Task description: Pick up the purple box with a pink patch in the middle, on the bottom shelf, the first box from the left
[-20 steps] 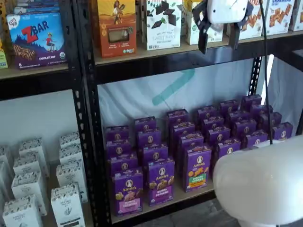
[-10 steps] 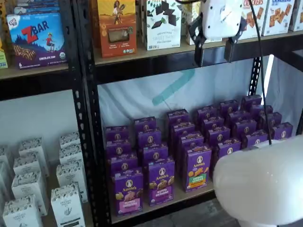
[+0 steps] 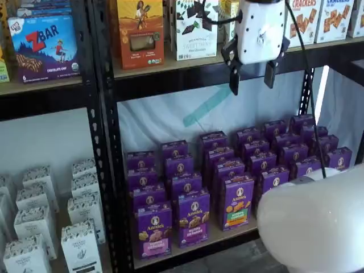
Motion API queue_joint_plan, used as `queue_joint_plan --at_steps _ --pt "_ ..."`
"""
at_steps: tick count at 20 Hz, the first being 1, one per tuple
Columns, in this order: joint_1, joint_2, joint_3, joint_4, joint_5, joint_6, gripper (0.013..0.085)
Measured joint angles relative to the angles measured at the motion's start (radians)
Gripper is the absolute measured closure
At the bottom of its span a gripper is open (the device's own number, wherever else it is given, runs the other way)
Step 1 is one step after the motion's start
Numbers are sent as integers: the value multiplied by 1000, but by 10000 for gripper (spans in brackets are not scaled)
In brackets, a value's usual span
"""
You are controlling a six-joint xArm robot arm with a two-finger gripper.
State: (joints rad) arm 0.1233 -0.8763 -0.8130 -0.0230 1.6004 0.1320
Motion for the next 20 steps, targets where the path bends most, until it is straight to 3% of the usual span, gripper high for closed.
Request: queue_joint_plan --at_steps 10,15,20 --pt "20 -23 102 2 -91 24 130" --pt "48 -38 156 -48 -129 57 130" --pt "48 -37 202 -44 -162 61 130"
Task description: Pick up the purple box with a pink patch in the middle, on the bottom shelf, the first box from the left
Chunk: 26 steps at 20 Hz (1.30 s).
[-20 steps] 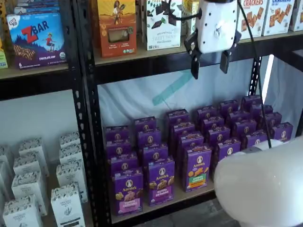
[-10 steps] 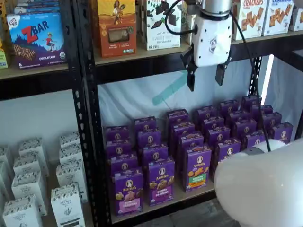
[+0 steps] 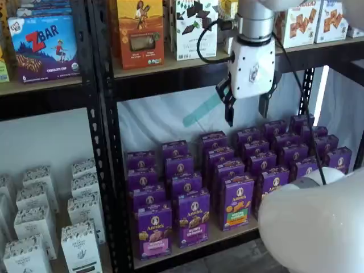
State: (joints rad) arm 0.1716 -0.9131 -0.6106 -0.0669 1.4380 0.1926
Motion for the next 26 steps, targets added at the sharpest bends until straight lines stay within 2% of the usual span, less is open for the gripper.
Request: queue_joint_plan --at_steps 7,16,26 --pt "-1 17 65 32 -66 -2 130" --pt "22 60 125 42 -160 21 130" --pt "59 161 152 19 -307 71 130"
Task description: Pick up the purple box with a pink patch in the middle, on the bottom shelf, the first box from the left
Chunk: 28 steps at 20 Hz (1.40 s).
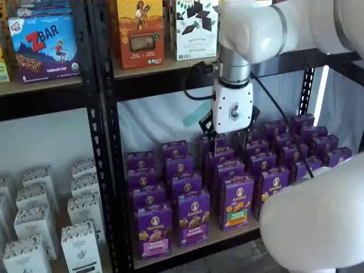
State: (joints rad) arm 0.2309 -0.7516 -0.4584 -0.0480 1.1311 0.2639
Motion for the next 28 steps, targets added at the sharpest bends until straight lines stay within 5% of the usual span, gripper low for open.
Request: queue_joint_plan --at_steps 9,28 --pt "33 129 -14 -2 -115 39 130" --pt "124 241 -18 -17 -209 142 130"
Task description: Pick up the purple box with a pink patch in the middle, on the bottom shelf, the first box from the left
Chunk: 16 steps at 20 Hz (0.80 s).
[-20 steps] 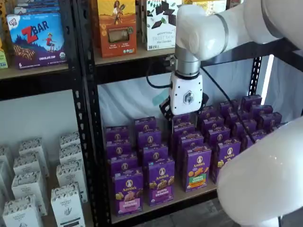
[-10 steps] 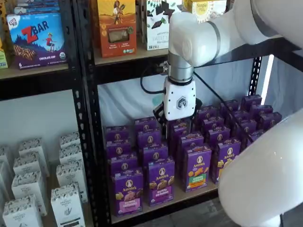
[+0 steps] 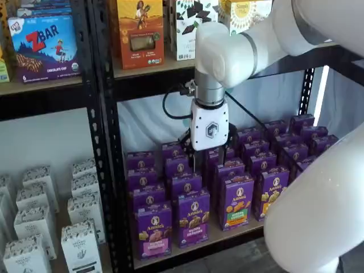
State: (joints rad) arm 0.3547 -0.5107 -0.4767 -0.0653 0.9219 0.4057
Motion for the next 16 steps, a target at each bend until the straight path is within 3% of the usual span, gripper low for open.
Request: queue_joint_plan --at_steps 4,10,16 --pt "8 26 -4 12 -14 2 130" --pt "-3 69 6 54 -72 -35 130" --pt "-13 111 19 58 -136 -47 130"
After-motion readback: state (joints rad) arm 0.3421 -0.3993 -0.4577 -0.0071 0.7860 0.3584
